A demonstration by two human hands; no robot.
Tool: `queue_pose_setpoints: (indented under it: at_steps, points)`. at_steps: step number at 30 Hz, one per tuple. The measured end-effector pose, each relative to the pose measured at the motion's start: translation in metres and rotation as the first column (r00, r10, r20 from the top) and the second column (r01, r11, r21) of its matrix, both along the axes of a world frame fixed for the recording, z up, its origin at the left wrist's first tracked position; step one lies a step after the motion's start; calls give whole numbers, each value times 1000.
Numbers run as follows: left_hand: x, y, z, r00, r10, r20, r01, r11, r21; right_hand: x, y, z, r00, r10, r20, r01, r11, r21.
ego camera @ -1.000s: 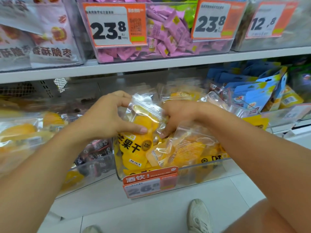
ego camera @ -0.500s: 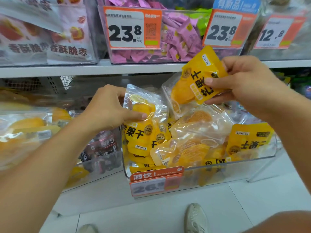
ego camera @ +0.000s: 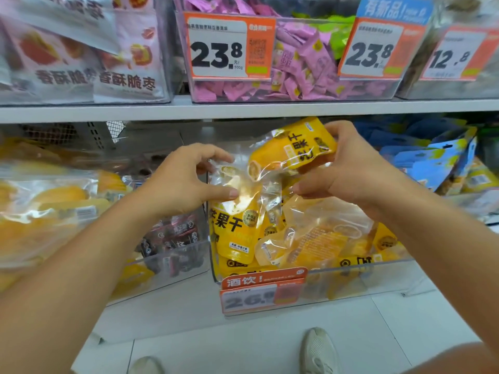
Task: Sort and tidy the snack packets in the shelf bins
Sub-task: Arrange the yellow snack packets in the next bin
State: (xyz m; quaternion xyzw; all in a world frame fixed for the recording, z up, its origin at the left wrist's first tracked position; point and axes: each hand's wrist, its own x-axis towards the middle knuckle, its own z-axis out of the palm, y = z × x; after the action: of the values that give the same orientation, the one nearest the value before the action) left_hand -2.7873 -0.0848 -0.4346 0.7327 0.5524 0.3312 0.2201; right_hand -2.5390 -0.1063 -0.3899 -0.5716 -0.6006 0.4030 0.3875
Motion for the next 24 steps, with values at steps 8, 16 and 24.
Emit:
queue_pose_setpoints:
  at_steps: [8,16,24]
  points:
    - [2,-1,-2,998,-66,-10,66,997,32,-3,12,-6,985,48,166,-40,998,-49]
    - [9,-3,2,997,-54,-59,57,998,38,-7,27,-10,822,94,561,-208,968,143]
    - [17,5,11,937,-93,-337,64,994,-94,-12,65,-17,654,294,697,-366,929,-49]
